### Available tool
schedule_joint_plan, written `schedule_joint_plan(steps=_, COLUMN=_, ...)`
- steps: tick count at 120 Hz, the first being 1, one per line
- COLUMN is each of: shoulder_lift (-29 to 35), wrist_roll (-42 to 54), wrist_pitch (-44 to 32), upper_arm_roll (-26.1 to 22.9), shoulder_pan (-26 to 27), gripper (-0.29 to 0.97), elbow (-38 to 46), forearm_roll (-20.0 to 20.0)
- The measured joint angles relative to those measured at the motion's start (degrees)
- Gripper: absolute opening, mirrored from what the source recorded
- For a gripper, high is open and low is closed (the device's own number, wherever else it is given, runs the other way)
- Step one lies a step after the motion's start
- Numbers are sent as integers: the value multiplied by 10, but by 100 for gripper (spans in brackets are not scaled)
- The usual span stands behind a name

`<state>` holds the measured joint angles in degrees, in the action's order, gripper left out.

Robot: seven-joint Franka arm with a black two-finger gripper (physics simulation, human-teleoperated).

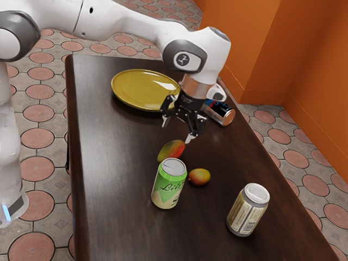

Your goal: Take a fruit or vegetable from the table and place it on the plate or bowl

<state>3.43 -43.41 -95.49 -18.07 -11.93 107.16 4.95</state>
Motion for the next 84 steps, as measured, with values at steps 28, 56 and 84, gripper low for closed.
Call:
schedule_joint_plan(steps=28, shoulder_lift=4, wrist_roll=-18, wrist_pitch=2, upper_arm_roll=3, shoulder_pan=-7, gripper=68, elbow=8, forearm_roll=0)
schedule_joint_plan(steps=56, shoulder_lift=3, wrist_roll=-29, wrist_pitch=3, upper_arm_roll=3, shoulder_pan=13, gripper=68, elbow=20, forearm_roll=1)
schedule_joint_plan(steps=84, shoulder_lift=2, wrist_roll=-35, wrist_pitch=3, upper_arm_roll=3, shoulder_pan=7, gripper=68, elbow=24, forearm_roll=2)
